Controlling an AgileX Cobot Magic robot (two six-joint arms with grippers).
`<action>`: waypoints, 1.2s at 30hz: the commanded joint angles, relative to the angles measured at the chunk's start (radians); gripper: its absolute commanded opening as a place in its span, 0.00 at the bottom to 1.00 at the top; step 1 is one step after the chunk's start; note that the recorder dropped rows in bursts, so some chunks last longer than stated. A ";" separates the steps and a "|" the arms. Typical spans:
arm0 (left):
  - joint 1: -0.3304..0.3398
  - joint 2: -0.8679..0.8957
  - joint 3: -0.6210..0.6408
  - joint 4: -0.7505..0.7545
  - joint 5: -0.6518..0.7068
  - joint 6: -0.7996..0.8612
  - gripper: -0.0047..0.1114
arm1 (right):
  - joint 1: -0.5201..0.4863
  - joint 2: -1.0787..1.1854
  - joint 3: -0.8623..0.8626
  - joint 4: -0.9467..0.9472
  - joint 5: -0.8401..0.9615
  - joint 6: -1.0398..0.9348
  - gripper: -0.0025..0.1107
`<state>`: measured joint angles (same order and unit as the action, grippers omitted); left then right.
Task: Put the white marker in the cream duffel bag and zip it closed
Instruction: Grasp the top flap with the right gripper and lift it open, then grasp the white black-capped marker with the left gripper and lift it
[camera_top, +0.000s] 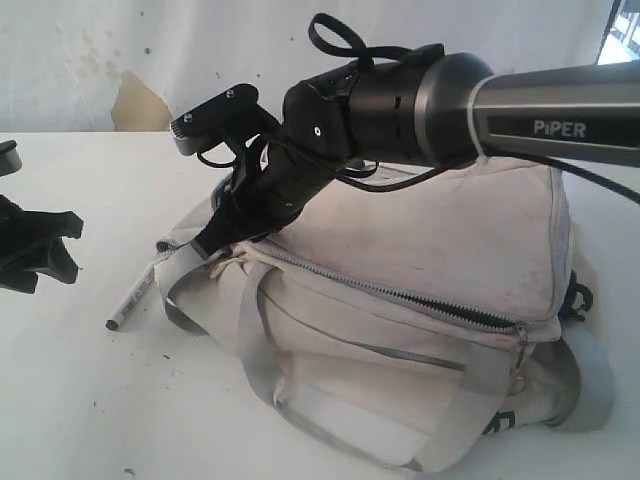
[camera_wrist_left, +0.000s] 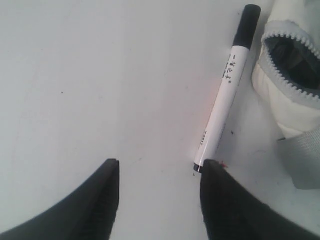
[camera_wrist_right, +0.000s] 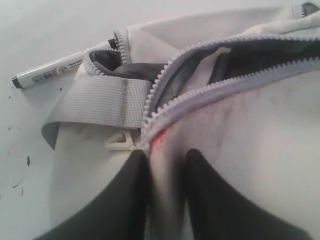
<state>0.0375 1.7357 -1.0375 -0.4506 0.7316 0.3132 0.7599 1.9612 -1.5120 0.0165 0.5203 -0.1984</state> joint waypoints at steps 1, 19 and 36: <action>-0.005 -0.014 0.001 -0.009 -0.006 -0.008 0.48 | 0.000 -0.039 -0.002 -0.016 -0.005 0.012 0.02; -0.036 -0.012 0.001 -0.045 -0.023 0.038 0.52 | -0.186 -0.146 -0.002 -0.016 0.116 0.209 0.02; -0.092 0.148 0.001 -0.198 -0.070 0.149 0.60 | -0.309 -0.264 -0.002 -0.224 -0.072 0.198 0.02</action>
<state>-0.0501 1.8644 -1.0375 -0.5686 0.6809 0.3996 0.4648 1.7092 -1.5120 -0.1711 0.4819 0.0076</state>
